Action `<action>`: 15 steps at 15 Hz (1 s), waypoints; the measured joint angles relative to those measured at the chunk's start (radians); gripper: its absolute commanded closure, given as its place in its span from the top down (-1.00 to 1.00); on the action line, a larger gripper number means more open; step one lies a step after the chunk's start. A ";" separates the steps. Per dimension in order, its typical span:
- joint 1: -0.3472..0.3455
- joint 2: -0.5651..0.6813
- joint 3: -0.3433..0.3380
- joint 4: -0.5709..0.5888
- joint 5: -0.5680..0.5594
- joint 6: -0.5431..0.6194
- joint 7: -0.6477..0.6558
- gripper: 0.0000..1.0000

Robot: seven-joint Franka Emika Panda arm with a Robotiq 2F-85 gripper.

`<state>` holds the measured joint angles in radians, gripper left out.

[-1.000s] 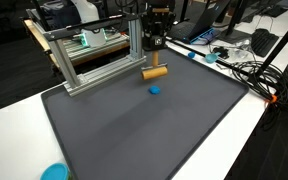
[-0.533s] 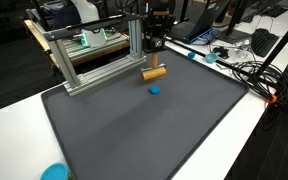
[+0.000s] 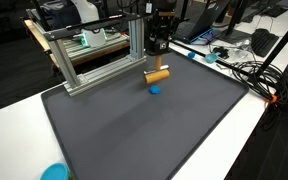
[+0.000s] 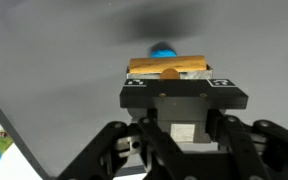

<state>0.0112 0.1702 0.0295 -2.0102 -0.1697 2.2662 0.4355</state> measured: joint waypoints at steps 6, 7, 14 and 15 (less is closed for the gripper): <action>0.000 0.087 -0.017 0.080 0.032 -0.038 -0.010 -0.55; 0.000 0.098 -0.020 0.087 0.036 -0.039 -0.010 -0.55; 0.000 0.129 -0.039 0.094 0.067 -0.039 -0.016 -0.55; 0.000 0.131 -0.041 0.094 0.070 -0.039 -0.017 -0.55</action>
<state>0.0112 0.3009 -0.0110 -1.9163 -0.1000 2.2274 0.4185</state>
